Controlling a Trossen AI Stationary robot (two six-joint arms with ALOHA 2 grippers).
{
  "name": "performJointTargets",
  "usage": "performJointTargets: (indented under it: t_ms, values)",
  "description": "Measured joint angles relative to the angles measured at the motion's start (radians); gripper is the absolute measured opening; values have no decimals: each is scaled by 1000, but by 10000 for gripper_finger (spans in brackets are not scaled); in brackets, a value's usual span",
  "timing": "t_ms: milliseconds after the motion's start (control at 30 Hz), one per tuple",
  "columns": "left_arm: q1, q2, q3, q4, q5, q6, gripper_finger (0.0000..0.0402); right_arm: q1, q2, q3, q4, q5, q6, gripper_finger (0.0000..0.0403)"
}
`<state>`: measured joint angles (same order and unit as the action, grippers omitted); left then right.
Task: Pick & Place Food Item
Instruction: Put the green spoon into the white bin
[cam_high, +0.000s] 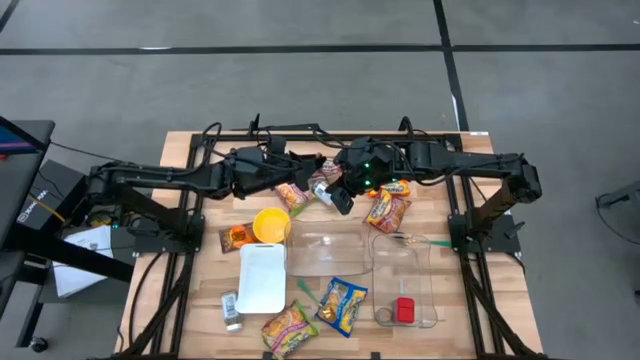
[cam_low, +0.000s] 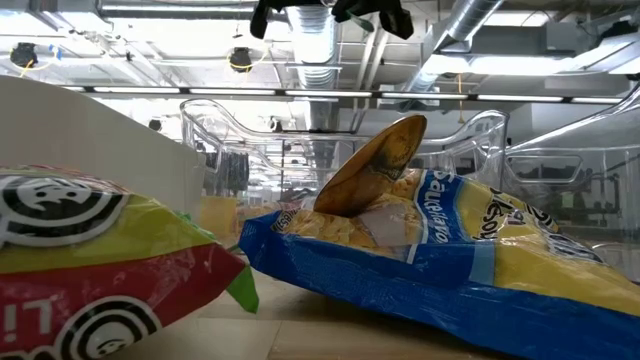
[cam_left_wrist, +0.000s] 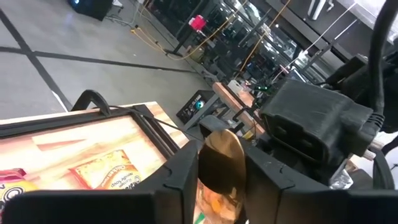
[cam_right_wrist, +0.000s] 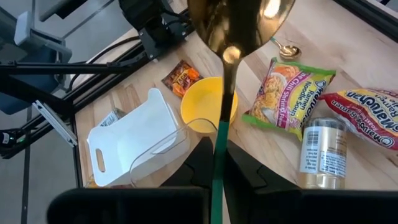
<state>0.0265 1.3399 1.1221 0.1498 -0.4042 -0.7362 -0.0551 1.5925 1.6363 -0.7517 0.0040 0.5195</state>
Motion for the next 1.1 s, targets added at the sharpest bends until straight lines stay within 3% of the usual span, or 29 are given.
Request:
performJointTargets:
  t_ms: [133, 367, 767, 1100]
  values:
    - [0, 0, 0, 3, 1, -2, 69, 3, 0, 0, 11, -4, -13, 21]
    - [-2, 2, 0, 5, 16, -7, 13, 21, -4, 0, 96, -7, -25, 88]
    - [3, -28, 0, -70, 51, 23, 12, 22, -62, 1, 72, -4, -15, 230]
    - [1, -129, 1, -296, 146, 58, 12, 21, -131, 0, 27, 3, 4, 244]
